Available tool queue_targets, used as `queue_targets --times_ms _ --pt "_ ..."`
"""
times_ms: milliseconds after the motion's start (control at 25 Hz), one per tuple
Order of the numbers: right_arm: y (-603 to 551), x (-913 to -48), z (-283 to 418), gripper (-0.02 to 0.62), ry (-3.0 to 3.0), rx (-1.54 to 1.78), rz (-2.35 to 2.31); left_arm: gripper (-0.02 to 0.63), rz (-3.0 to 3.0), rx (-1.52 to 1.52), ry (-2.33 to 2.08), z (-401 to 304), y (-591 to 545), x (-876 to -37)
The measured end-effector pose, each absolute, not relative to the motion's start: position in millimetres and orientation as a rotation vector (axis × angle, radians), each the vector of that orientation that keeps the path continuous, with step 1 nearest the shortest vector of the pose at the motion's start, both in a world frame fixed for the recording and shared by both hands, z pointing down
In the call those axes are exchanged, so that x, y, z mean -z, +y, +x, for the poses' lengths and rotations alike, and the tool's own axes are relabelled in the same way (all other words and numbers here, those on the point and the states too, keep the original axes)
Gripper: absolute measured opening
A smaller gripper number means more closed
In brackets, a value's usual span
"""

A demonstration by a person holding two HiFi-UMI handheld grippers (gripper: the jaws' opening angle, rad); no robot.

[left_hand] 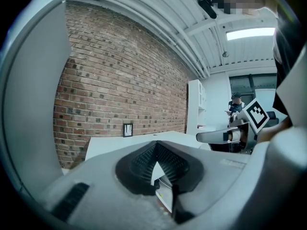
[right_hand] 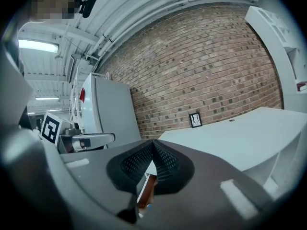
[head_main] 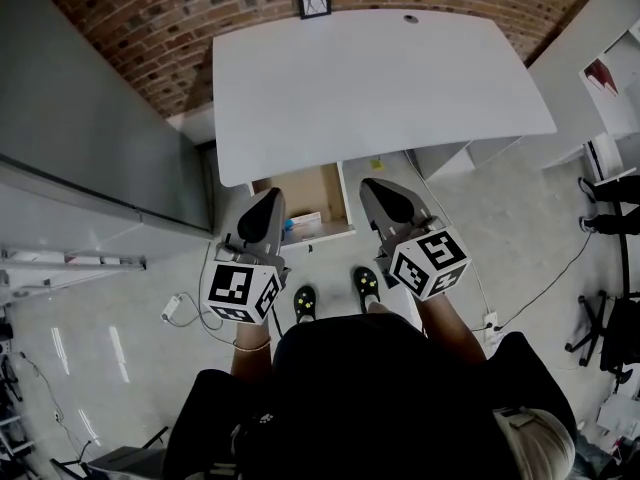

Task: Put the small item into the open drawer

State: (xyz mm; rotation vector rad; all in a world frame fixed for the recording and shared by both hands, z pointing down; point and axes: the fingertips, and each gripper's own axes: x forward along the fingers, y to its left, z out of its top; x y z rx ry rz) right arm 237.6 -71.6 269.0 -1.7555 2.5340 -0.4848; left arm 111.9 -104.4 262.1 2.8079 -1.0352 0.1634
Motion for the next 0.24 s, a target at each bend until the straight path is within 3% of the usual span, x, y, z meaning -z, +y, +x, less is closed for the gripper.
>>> queue_targets --times_ms 240 --pt "-73.7 -270.5 239.9 0.011 2.543 0.489 -1.738 -0.011 2.811 -0.162 -1.042 114.1 -106.7 -261.4"
